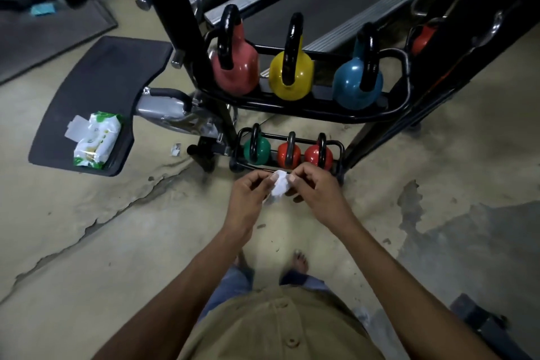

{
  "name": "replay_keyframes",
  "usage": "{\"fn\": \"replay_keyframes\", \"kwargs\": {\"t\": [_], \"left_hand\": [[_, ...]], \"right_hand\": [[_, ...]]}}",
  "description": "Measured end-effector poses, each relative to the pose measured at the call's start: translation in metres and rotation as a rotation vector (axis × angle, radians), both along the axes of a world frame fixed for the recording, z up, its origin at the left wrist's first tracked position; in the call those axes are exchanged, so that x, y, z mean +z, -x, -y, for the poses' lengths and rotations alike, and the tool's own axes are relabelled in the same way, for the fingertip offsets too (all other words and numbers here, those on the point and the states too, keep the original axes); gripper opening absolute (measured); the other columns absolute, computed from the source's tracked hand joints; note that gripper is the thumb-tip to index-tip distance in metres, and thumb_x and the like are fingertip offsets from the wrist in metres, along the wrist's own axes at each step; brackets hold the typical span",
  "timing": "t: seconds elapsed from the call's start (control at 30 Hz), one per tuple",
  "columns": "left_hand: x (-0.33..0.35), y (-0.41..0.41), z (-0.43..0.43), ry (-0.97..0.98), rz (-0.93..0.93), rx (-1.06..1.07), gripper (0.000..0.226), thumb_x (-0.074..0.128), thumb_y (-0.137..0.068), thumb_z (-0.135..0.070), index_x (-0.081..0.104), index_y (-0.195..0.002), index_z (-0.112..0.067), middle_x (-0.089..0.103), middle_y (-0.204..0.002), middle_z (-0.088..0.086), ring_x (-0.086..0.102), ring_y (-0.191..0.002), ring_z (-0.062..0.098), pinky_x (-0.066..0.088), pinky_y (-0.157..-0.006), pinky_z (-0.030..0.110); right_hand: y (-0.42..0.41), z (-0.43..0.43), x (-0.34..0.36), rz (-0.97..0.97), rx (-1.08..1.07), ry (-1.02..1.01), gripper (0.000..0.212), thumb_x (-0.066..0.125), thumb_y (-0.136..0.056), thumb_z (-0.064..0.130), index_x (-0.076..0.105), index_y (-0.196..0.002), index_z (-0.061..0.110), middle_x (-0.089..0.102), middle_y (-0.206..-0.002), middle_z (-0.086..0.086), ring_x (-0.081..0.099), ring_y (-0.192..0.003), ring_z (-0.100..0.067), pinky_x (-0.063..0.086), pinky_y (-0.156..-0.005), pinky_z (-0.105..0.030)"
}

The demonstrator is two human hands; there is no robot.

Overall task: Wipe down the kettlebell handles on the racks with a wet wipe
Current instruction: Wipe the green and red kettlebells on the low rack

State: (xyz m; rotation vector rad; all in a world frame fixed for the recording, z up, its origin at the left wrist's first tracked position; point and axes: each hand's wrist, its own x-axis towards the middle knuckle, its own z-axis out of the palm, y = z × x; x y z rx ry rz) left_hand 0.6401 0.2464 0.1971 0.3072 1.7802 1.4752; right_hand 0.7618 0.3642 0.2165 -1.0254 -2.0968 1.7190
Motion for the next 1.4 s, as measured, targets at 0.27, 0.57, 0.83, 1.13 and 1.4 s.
{"fn": "replay_keyframes", "kwargs": {"t": [0.27, 0.57, 0.83, 1.13, 1.4], "left_hand": [[-0.016, 0.052, 0.032, 0.029, 0.027, 0.041, 0.019, 0.066, -0.101, -0.025, 0.076, -0.097, -0.009, 0.075, -0.088, 0.009, 0.065, -0.075, 0.012, 0.051, -0.064, 0.022], [-0.073, 0.096, 0.049, 0.079, 0.048, 0.019, 0.016, 0.067, -0.099, -0.02, 0.073, -0.089, -0.008, 0.074, -0.083, 0.007, 0.064, -0.074, 0.014, 0.052, -0.069, 0.037], [-0.188, 0.128, 0.029, 0.075, 0.154, 0.158, 0.019, 0.064, -0.102, -0.025, 0.071, -0.097, -0.008, 0.072, -0.094, 0.019, 0.065, -0.085, 0.025, 0.054, -0.081, 0.044], [-0.34, 0.16, -0.004, -0.036, 0.343, 0.299, 0.021, 0.053, -0.107, -0.023, 0.064, -0.101, -0.006, 0.068, -0.106, 0.023, 0.064, -0.098, 0.033, 0.054, -0.083, 0.039], [-0.415, 0.184, -0.043, -0.105, 0.405, 0.186, 0.038, 0.051, -0.103, -0.019, 0.059, -0.127, 0.009, 0.067, -0.127, 0.028, 0.067, -0.111, 0.04, 0.055, -0.096, 0.049]], "right_hand": [[0.048, 0.038, -0.012, -0.03, 0.098, 0.227, 0.042, 0.064, -0.092, 0.001, 0.061, -0.128, 0.022, 0.067, -0.118, -0.002, 0.068, -0.104, -0.023, 0.063, -0.08, -0.045], [0.112, 0.065, -0.074, 0.068, -0.37, 0.287, 0.014, 0.063, -0.102, 0.017, 0.071, -0.1, 0.006, 0.075, -0.095, -0.017, 0.074, -0.088, -0.033, 0.062, -0.071, -0.044], [0.146, 0.012, -0.195, 0.048, -0.524, 0.537, 0.028, 0.059, -0.105, 0.037, 0.074, -0.096, 0.015, 0.078, -0.092, -0.005, 0.075, -0.085, -0.019, 0.062, -0.076, -0.037], [0.157, -0.037, -0.358, -0.077, -0.608, 0.825, 0.041, 0.062, -0.098, 0.047, 0.066, -0.1, 0.006, 0.073, -0.094, -0.016, 0.076, -0.085, -0.027, 0.063, -0.078, -0.045], [0.193, -0.055, -0.413, -0.082, -0.376, 0.722, 0.06, 0.077, -0.086, 0.002, 0.057, -0.14, 0.021, 0.073, -0.117, -0.017, 0.071, -0.112, -0.034, 0.058, -0.095, -0.049]]}}
